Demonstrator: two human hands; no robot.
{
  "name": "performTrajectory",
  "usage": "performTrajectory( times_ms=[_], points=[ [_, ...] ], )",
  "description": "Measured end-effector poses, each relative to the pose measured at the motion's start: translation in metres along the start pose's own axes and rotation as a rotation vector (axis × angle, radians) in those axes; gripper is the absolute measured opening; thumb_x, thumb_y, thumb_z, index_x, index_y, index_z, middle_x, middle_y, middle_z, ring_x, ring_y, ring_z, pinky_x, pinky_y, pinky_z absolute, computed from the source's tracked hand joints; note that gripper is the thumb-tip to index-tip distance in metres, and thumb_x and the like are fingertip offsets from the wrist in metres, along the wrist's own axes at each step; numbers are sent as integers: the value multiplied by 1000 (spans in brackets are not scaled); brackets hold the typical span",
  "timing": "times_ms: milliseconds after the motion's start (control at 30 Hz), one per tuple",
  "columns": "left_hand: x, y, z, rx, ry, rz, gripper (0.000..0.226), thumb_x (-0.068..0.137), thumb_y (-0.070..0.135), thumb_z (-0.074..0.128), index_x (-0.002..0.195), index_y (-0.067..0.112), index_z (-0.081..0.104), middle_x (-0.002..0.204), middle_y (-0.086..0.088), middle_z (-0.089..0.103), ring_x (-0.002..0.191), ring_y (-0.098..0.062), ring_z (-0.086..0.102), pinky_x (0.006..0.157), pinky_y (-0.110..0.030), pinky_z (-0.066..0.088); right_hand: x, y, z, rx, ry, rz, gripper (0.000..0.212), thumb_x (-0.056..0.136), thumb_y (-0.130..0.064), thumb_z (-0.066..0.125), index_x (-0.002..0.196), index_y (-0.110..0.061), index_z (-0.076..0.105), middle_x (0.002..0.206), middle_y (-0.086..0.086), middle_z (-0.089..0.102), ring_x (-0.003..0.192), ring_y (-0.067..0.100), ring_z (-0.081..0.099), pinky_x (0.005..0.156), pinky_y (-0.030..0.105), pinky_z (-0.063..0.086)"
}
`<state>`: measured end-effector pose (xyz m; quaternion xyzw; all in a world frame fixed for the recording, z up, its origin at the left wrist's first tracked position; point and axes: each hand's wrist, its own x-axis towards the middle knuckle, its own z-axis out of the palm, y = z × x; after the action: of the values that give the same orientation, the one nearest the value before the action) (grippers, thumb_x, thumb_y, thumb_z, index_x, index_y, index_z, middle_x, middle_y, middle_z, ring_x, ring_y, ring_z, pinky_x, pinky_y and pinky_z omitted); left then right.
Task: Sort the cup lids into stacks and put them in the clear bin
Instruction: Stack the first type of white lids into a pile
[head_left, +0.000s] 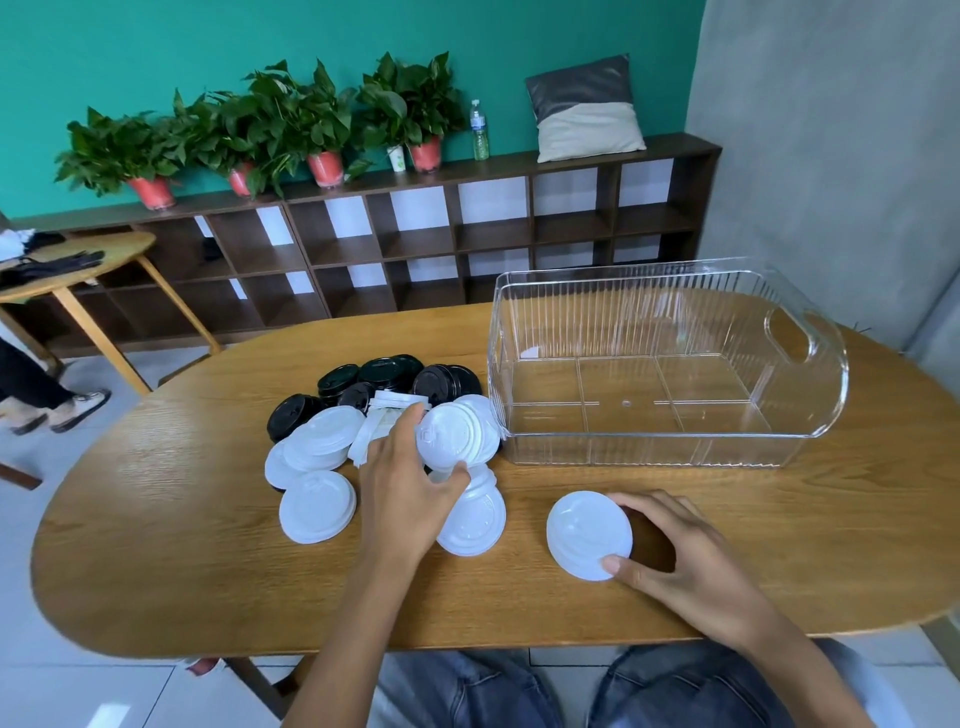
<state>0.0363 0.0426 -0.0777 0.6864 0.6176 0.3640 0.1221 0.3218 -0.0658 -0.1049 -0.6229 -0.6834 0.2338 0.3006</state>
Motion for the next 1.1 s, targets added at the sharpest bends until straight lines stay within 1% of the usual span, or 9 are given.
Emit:
performTrajectory(
  times_ms=[133,267,400,500,667,800,900,967,1100],
  points=[
    [-2,6,-5,-57,65,13,75,80,33,86,145,24,50,139,6,55,128,-19,49,105,-41,46,0,0,0,-2,-4,-4,63,76,-70,63,133,-46,51,122,-32,53,122,-4,42,100,27,40],
    [-28,22,-10,-207,155,144,66,75,41,78,135,27,54,125,21,47,115,-2,49,91,-16,44,1,1,0,7,-11,-15,63,78,-72,58,135,-45,51,122,-32,52,122,-4,41,101,26,39],
    [-72,47,14,-252,-26,268,69,72,46,71,133,16,61,130,4,54,121,-14,55,100,-23,46,-2,3,0,107,30,-31,55,90,-70,45,135,-41,54,121,-31,55,125,-1,45,105,30,39],
    [-87,58,32,-226,-116,253,70,72,51,69,134,18,63,134,5,53,127,-12,53,106,-27,46,-2,5,-1,216,52,-25,54,90,-68,40,137,-44,51,121,-29,58,125,1,49,106,28,38],
    [-88,67,43,-188,-161,212,74,75,61,67,134,17,62,134,6,54,125,-11,52,105,-28,45,-1,6,0,215,52,-23,44,93,-56,49,136,-46,52,119,-29,59,121,5,52,105,31,40],
    [-89,66,46,-137,-228,208,84,74,67,65,143,21,55,136,12,50,128,-5,46,106,-13,33,1,6,1,164,51,-32,43,92,-54,50,133,-42,57,118,-24,63,120,5,53,104,35,42],
    [-91,62,45,-136,-248,206,83,74,64,65,145,23,53,137,14,50,129,1,42,105,0,20,2,9,3,161,61,-37,35,96,-41,56,131,-38,59,120,-23,63,120,5,53,105,35,42],
    [-90,61,45,-142,-266,207,81,75,60,65,146,23,52,137,13,51,130,0,43,106,2,18,2,10,3,151,66,-44,33,98,-30,59,131,-37,60,121,-24,63,121,4,53,105,34,41],
    [-90,58,47,-140,-302,163,86,76,64,59,152,27,44,143,13,48,135,-1,40,104,4,14,2,10,3,142,73,-41,34,98,-27,59,131,-36,61,119,-25,63,120,4,53,103,30,41]
  ],
)
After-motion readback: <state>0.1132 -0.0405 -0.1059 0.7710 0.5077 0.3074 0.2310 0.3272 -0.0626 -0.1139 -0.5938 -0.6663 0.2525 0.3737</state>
